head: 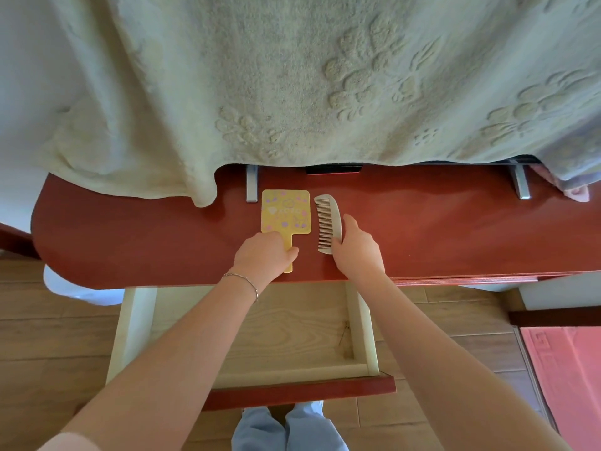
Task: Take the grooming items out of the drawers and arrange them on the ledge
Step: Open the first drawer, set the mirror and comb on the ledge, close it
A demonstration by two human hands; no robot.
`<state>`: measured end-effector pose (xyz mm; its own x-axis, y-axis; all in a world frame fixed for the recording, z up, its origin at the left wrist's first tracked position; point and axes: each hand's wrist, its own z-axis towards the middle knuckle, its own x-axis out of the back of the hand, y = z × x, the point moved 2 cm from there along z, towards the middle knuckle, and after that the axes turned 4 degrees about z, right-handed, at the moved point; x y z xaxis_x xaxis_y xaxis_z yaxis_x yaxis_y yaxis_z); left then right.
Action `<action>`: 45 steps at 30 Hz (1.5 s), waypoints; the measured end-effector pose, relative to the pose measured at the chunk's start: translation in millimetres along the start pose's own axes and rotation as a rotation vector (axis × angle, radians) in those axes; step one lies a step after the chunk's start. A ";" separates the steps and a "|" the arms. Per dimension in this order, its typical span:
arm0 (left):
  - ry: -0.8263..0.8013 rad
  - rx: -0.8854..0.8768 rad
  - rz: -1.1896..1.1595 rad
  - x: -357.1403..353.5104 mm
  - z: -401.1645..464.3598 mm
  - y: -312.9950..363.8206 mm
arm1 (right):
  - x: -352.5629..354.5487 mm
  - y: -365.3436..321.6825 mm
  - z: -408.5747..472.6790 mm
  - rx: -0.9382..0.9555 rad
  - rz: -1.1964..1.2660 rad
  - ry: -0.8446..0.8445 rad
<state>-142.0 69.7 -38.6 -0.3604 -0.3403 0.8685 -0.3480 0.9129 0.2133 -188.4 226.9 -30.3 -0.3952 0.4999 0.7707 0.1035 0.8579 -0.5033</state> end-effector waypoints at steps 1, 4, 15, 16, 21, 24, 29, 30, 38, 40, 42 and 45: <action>0.022 -0.012 -0.009 0.0 -3.8 -1.1 | 1.1 0.6 -5.2 0.024 -0.005 0.035; 0.185 -0.094 -0.087 1.2 -24.3 -10.5 | -1.3 3.4 -32.0 0.239 -0.029 0.157; 0.239 -0.560 0.120 -52.3 -107.1 -75.9 | -78.4 31.7 -114.9 0.721 -0.505 -0.115; 0.194 -0.566 0.167 -59.2 -112.7 -79.8 | -82.0 32.8 -118.6 0.725 -0.517 -0.151; 0.069 -0.562 0.290 -86.4 -136.9 -92.3 | -92.0 36.2 -135.0 0.748 -0.574 -0.299; 0.090 -0.555 0.375 -97.9 -144.7 -98.0 | -96.9 39.4 -141.3 0.823 -0.608 -0.330; 0.104 -0.538 0.402 -98.9 -145.4 -103.5 | -101.3 41.9 -140.0 0.854 -0.680 -0.299; 0.111 -0.531 0.405 -96.7 -144.5 -103.0 | -100.9 41.8 -138.4 0.850 -0.692 -0.282; 0.214 -0.493 0.416 -79.2 -127.1 -98.5 | -91.2 29.9 -126.3 0.814 -0.710 -0.073; 0.259 -0.484 0.426 -72.3 -118.9 -96.3 | -91.1 24.5 -121.7 0.805 -0.726 -0.022; 0.302 -0.476 0.435 -64.8 -110.6 -94.1 | -92.7 18.1 -117.5 0.799 -0.742 0.016; 0.345 -0.486 0.447 -55.7 -97.9 -91.7 | -93.9 9.1 -107.0 0.793 -0.766 0.055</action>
<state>-5.3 27.0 -62.7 -0.0579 0.1040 0.9929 0.2185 0.9718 -0.0891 -52.7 200.5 -65.5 -0.0616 -0.1099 0.9920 -0.7741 0.6327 0.0221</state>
